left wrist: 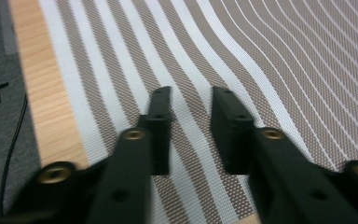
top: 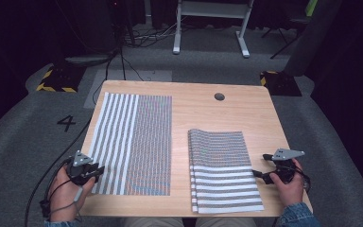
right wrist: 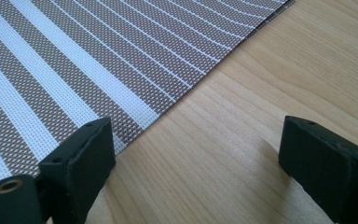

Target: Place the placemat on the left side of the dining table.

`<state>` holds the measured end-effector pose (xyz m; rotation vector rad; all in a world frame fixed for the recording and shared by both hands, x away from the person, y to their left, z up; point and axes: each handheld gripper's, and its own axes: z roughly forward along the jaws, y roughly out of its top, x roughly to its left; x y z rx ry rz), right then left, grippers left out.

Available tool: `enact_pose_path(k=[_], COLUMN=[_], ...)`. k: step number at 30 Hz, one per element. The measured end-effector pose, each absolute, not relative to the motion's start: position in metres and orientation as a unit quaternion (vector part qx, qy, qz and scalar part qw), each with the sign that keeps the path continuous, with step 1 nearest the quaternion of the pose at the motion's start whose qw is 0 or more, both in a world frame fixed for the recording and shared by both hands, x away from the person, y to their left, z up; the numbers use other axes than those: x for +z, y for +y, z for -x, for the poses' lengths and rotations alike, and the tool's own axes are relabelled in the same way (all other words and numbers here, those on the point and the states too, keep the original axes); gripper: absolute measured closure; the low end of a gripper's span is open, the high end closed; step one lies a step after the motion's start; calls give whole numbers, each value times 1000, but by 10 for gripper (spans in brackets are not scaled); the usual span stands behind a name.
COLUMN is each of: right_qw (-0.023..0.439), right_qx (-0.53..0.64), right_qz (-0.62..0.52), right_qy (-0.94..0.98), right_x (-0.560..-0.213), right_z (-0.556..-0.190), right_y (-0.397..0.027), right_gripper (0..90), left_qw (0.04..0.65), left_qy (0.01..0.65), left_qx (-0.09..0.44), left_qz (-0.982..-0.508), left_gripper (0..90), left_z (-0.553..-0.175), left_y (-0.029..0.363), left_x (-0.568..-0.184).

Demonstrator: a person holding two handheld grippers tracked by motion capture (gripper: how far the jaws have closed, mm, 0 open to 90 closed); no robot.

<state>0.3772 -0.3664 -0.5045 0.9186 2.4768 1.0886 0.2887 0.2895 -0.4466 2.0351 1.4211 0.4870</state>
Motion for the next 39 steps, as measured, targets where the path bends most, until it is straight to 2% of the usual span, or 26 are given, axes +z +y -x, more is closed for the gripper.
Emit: enact_pose_path(k=[2, 4, 8, 16, 21, 24, 28, 39], right_qw=[141, 141, 141, 141, 142, 142, 142, 142], right_qx=[377, 376, 376, 376, 378, 378, 378, 378], right_qz=[-318, -318, -318, -318, -319, -319, -319, -320], right_qy=[858, 859, 859, 859, 858, 858, 858, 857], right_x=[-504, -504, -504, -504, -505, -505, -505, -505], right_z=[-377, -377, -377, -377, -377, -377, -377, -377], right_y=[-366, -367, -367, -367, -366, -366, -366, -366], right_gripper=[108, 108, 108, 108, 108, 108, 108, 108], left_qw=[289, 293, 334, 349, 325, 304, 328, 317], left_qy=[540, 544, 562, 536, 526, 526, 531, 563], left_qx=[209, 216, 193, 204, 200, 202, 201, 217], left_qz=[-762, -756, -732, -741, -760, -768, -755, -732], left_gripper=[521, 443, 341, 310, 289, 295, 294, 327], left_z=[-288, -290, -295, -302, -307, -309, -309, -318], left_y=[288, 282, 261, 213, 194, 188, 191, 190], left_x=[-447, -448, -453, -477, -490, -498, -503, -502])
